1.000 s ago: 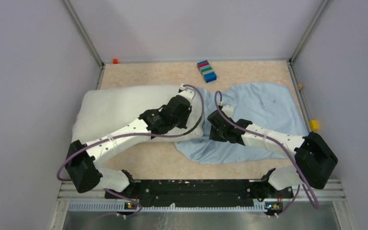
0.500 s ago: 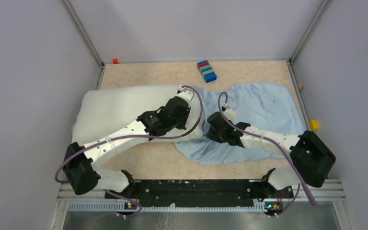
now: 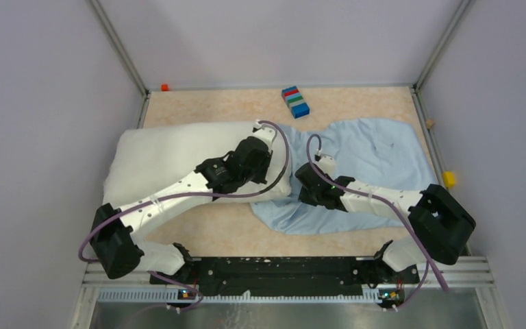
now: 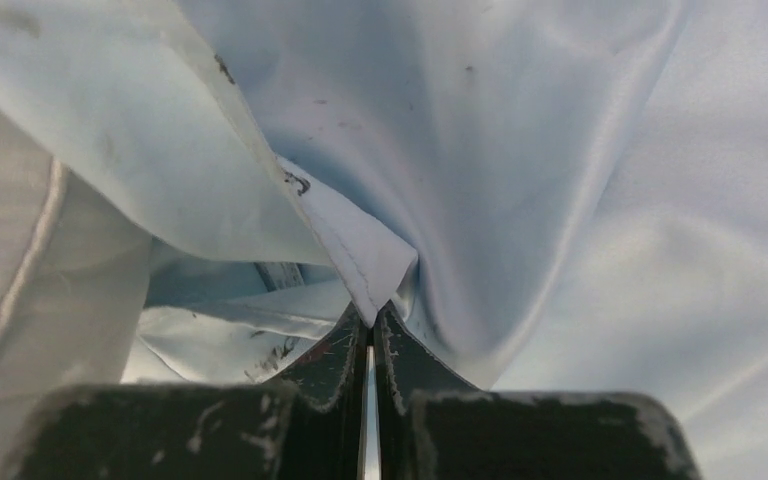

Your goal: Put the pillow into the pillowcase

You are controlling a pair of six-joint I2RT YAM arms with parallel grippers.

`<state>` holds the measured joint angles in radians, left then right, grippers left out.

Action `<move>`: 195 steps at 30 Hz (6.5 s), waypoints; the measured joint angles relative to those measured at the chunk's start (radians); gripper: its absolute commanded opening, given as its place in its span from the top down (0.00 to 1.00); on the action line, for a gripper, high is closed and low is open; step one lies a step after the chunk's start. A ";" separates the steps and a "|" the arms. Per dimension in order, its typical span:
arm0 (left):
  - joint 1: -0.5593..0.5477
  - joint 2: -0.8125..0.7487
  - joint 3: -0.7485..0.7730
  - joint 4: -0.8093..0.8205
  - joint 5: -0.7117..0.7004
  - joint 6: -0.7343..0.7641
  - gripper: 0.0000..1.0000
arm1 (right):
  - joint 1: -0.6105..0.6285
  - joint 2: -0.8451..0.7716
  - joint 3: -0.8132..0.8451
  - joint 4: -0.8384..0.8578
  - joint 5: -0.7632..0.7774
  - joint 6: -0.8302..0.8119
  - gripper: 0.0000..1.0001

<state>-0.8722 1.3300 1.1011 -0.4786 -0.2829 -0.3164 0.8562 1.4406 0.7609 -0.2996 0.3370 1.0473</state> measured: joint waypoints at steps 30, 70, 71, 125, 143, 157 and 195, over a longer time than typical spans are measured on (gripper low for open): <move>0.090 -0.010 -0.372 0.476 0.393 -0.286 1.00 | 0.222 -0.195 0.244 0.006 -0.144 -0.487 1.00; 0.352 0.113 0.134 0.095 0.071 -0.063 0.28 | -0.115 0.217 0.642 -0.115 -0.187 -0.639 0.64; 0.355 0.132 0.112 0.116 0.072 -0.060 0.42 | -0.115 0.224 0.643 -0.112 -0.176 -0.639 0.70; 0.374 -0.316 -0.081 -0.081 -0.055 -0.035 0.03 | -0.011 0.022 0.516 -0.151 -0.095 -0.549 0.35; 0.341 -0.203 -0.224 0.098 0.270 -0.151 1.00 | -0.168 0.332 0.735 -0.069 -0.145 -0.637 0.38; 0.327 -0.081 -0.190 0.225 0.364 -0.293 1.00 | 0.002 0.007 0.645 -0.245 0.097 -0.662 0.34; 0.334 -0.089 -0.224 0.277 0.372 -0.318 1.00 | 0.374 0.037 0.405 -0.650 0.443 -0.173 1.00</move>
<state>-0.5385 1.2407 0.8776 -0.2020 0.0895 -0.6346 1.2304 1.4773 1.1660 -0.9493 0.7795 0.8742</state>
